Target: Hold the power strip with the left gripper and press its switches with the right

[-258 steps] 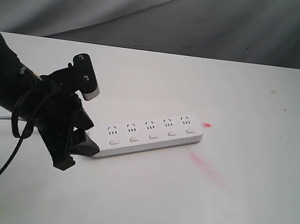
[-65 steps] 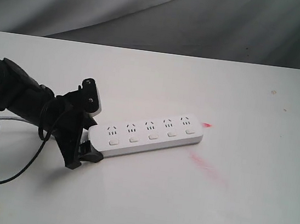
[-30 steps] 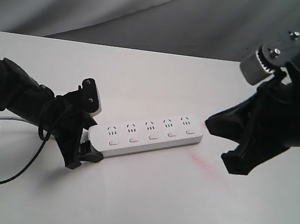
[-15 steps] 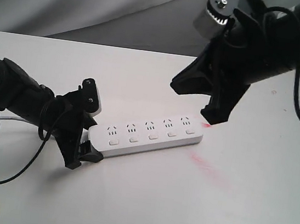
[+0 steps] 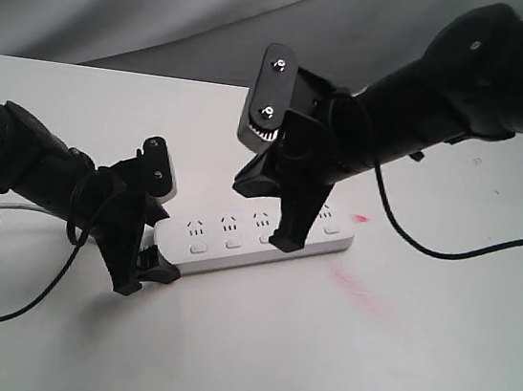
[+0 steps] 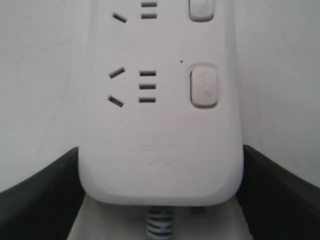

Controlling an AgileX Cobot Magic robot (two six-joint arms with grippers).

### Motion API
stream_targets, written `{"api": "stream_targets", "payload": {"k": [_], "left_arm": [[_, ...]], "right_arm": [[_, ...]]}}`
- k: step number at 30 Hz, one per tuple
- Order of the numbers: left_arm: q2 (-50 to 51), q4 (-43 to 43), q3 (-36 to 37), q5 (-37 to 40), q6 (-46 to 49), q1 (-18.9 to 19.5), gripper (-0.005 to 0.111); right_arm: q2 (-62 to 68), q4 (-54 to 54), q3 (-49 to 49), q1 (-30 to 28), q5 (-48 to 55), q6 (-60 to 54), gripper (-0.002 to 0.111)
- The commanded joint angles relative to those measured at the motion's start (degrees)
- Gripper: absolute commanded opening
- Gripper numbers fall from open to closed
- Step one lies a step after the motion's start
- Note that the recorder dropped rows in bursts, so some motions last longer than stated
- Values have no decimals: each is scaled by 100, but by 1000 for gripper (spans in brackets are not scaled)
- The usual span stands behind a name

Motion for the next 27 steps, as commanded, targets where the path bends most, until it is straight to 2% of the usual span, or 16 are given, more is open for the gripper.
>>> {"api": "stream_targets", "payload": {"k": [1,6,8,13,16,27], "left_arm": [[40,224,19,-253,81,11,68],[40,224,19,-253,81,11,68],[40,224,19,-253,81,11,68],[40,224,19,-253,81,11,68],[40,224,19,-253,81,11,68],[40,224,19,-253,81,11,68]], "right_arm": [[251,164,-43,189,-240,-209,0],[367,266,-43,236,-242,-381,3],[367,316,-43,236,-242,-529,11],[367,354,-43,236,-242,-620,42],[367,354,-43,236,-264,-620,51],[609,354,-43,236,-290,-620,53]]}}
